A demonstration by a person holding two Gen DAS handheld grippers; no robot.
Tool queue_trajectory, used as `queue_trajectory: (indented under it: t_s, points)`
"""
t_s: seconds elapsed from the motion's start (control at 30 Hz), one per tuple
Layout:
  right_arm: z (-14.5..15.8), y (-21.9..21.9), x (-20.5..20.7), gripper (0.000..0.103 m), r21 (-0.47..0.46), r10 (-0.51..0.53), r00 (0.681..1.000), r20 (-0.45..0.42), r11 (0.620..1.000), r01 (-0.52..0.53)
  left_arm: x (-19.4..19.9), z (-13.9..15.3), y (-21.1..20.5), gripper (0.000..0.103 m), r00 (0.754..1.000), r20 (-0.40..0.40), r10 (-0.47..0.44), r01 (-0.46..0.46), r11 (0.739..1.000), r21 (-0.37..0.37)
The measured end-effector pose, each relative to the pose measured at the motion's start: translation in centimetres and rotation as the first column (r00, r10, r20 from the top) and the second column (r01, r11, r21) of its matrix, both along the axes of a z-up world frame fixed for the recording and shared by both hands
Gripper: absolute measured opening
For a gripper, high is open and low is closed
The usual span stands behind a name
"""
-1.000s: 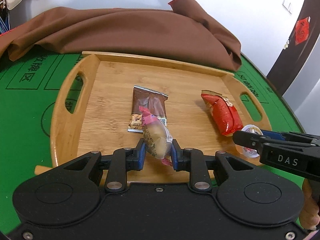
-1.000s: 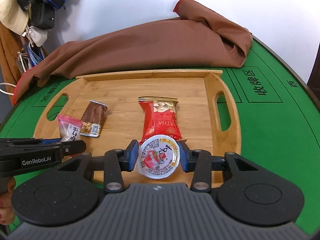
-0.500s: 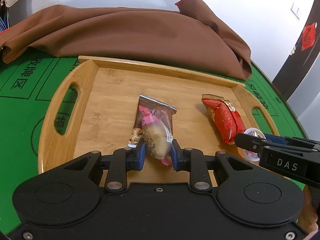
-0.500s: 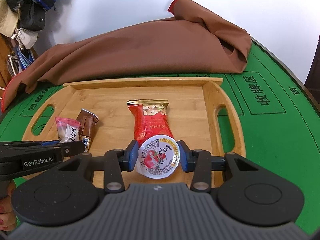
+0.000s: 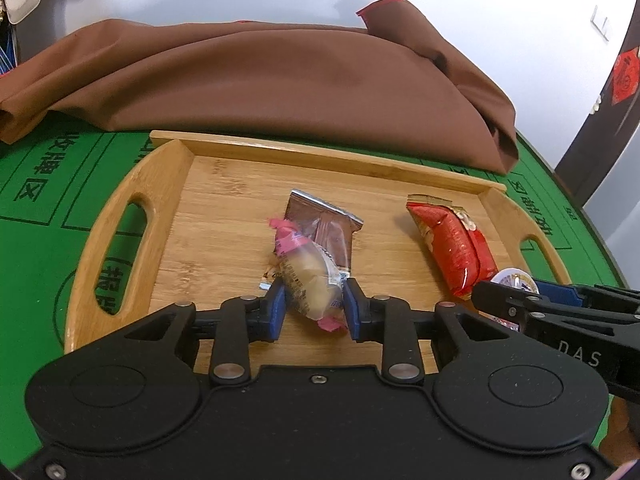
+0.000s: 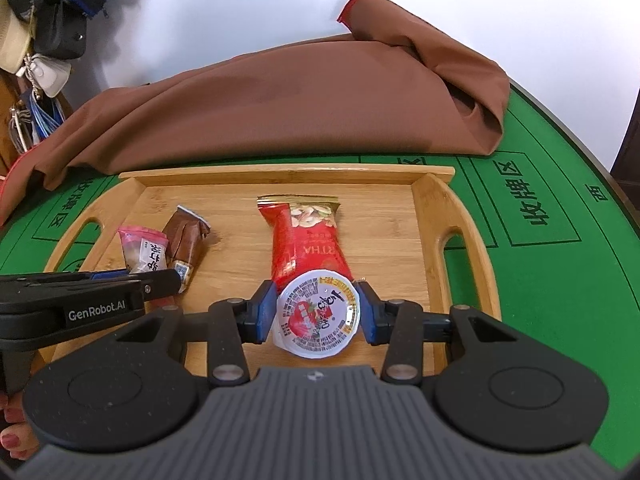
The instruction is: Organize snacks
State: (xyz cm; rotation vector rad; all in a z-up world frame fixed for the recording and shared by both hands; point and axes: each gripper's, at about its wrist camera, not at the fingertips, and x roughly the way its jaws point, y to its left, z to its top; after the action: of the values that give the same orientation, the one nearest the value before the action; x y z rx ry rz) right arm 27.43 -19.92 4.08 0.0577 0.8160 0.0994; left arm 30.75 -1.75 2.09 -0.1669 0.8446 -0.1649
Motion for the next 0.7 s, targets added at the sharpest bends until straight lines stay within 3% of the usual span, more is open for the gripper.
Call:
queue_trajectory:
  t_s: [0.13, 0.27, 0.53, 0.7]
  points:
    - [0.1, -0.1, -0.5, 0.051, -0.001, 0.007, 1.0, 0.004, 1.0, -0.007, -0.6, 0.1, 0.3, 0.042, 1.0, 0.004, 0.003, -0.003, 1.0, 0.007]
    - [0.4, 0.0, -1.0, 0.061, -0.008, 0.016, 1.0, 0.012, 1.0, -0.016, -1.4, 0.2, 0.6, 0.052, 1.0, 0.007, -0.001, 0.001, 1.0, 0.004]
    - [1.2, 0.0, -2.6, 0.067, -0.008, 0.038, 0.999, 0.031, 0.999, -0.038, -4.0, 1.6, 0.7, 0.086, 0.998, 0.064, -0.022, 0.021, 1.0, 0.022]
    - [1.6, 0.1, -4.3, 0.073, -0.02, 0.054, 0.997, 0.053, 0.998, -0.053, -6.0, 2.6, 0.7, 0.096, 0.995, 0.092, -0.034, 0.033, 0.999, 0.012]
